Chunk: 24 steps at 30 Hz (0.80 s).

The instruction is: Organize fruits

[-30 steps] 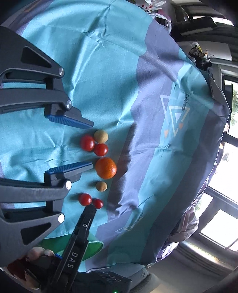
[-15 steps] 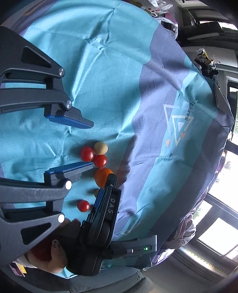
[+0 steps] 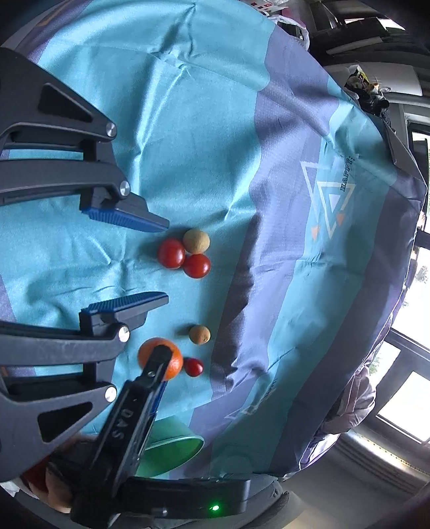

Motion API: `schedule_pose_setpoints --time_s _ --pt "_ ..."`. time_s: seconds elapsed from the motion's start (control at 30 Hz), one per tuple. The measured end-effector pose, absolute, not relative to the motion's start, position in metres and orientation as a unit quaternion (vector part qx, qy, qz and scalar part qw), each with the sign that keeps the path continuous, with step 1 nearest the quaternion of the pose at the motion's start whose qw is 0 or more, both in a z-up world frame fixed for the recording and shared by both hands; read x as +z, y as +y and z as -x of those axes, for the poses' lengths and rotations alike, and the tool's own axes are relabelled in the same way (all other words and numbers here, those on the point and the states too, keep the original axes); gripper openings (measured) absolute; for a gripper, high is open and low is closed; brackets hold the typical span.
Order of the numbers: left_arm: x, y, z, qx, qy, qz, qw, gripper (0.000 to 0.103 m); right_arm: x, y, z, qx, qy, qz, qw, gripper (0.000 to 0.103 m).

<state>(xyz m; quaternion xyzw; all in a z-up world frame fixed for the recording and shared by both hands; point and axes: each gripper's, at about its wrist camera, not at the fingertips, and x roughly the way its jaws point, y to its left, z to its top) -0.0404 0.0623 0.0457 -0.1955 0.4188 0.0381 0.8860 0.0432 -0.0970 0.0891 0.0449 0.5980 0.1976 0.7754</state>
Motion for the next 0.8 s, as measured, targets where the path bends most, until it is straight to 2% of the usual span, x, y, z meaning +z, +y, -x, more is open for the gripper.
schedule_pose_setpoints --time_s 0.23,0.33,0.8 --pt "0.036 0.043 0.035 -0.028 0.441 0.212 0.872 0.036 0.082 -0.131 -0.009 0.236 0.617 -0.038 0.750 0.045" --pt "0.033 0.034 0.033 -0.019 0.445 0.189 0.875 0.037 0.074 -0.127 -0.010 0.239 0.627 -0.021 0.741 0.045" --pt "0.028 0.031 0.031 -0.028 0.460 0.182 0.869 0.043 0.081 -0.135 -0.008 0.243 0.611 -0.016 0.753 0.045"
